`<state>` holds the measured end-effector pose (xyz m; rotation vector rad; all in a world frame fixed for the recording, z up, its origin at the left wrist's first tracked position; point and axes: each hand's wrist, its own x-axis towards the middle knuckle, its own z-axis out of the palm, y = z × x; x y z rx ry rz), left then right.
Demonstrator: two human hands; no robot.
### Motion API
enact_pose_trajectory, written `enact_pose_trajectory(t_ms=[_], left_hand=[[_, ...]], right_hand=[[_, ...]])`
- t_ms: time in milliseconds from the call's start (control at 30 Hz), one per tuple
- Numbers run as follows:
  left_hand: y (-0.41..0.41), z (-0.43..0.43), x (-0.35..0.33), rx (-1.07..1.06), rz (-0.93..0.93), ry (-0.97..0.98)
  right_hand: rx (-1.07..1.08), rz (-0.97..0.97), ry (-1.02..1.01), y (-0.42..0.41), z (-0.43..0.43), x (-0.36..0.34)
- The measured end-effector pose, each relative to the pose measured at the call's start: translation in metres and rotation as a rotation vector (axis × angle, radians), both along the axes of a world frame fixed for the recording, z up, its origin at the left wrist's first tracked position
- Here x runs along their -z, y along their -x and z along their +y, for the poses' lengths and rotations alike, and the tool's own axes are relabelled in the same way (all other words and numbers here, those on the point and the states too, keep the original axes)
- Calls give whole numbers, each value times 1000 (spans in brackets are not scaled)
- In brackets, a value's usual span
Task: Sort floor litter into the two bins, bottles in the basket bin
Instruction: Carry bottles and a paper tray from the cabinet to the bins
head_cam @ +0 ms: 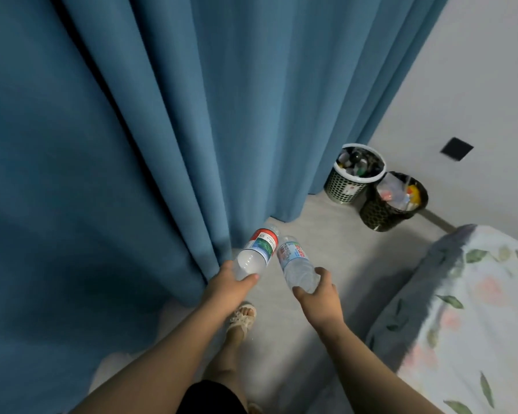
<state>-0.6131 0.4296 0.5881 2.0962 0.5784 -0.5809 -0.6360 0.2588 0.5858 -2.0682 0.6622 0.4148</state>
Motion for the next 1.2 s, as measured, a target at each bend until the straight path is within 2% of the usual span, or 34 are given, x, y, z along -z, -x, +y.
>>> enact_pose_trajectory(t_ms=[467,767,967,1200], left_hand=[[-241,-48,9,305,-20,-6],[-329,-113,8,404,13,60],[-394,-183,14,465,-12,23],[-462,-294,14,391,60,49]], right_hand=[[338,-25,-33,-189,-41,-16],[473,-6,-38,-256,-95,-8],[488,-30,-30,-311,-168,-2],[421,-33,1,-384,-287,-2]])
